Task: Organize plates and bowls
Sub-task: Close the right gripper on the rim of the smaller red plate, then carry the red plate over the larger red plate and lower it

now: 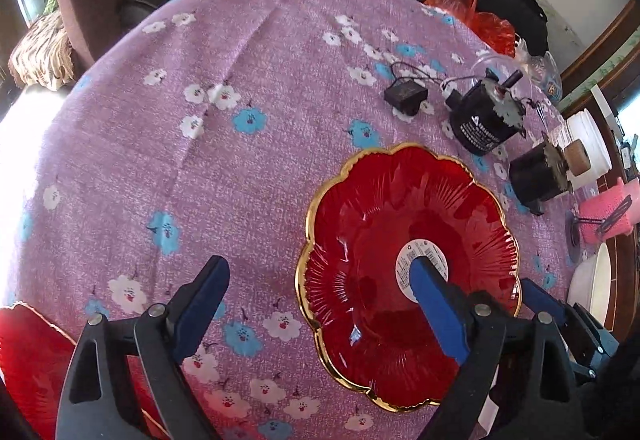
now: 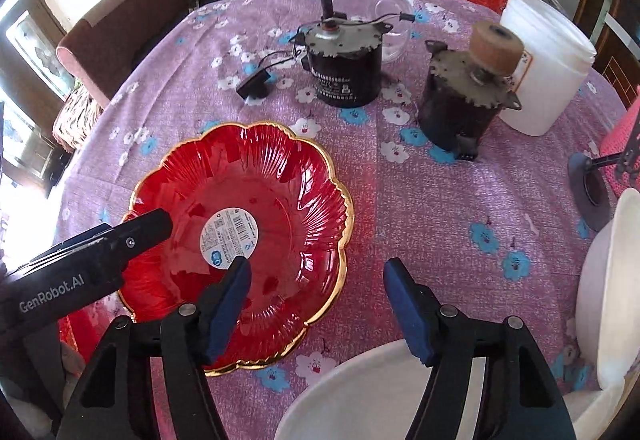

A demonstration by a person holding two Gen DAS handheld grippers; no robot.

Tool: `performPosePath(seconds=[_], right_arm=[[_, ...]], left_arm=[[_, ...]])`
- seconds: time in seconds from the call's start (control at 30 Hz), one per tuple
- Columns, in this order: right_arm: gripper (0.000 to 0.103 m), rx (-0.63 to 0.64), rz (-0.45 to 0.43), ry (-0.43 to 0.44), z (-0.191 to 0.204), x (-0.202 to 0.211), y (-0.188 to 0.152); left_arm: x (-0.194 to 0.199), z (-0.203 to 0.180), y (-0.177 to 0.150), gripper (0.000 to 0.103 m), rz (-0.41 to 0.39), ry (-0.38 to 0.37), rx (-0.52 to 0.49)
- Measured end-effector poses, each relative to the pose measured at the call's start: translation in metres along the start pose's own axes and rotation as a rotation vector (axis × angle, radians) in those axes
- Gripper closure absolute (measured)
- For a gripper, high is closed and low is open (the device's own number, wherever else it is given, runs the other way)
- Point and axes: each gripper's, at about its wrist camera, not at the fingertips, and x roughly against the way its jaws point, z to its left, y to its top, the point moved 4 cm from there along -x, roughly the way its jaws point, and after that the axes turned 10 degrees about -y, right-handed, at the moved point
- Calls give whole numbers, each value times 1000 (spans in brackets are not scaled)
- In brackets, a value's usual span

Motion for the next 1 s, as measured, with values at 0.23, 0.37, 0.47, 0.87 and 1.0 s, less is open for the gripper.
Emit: performPosePath(seconds=[0.23,0.37,0.47,0.87,1.0], right_arm=[[42,33,1,0,11,-6,2],[62,20,-3,-6,14,-5,2],[73,-15,-17,-14,8,-3,0],[83,-155,-119,90,-19,45,-15],[83,-147,-168,98,-16,72,-26]], left_arm=[[-10,-7,-2,39,35,6,-23],[-2,-12,-3,62,9,18,-37],[6,-10,-2,71,-21,11,-24],[49,-27,-26,73,-115,-62,-31],[75,-30,-36,73,-173,-75,-34]])
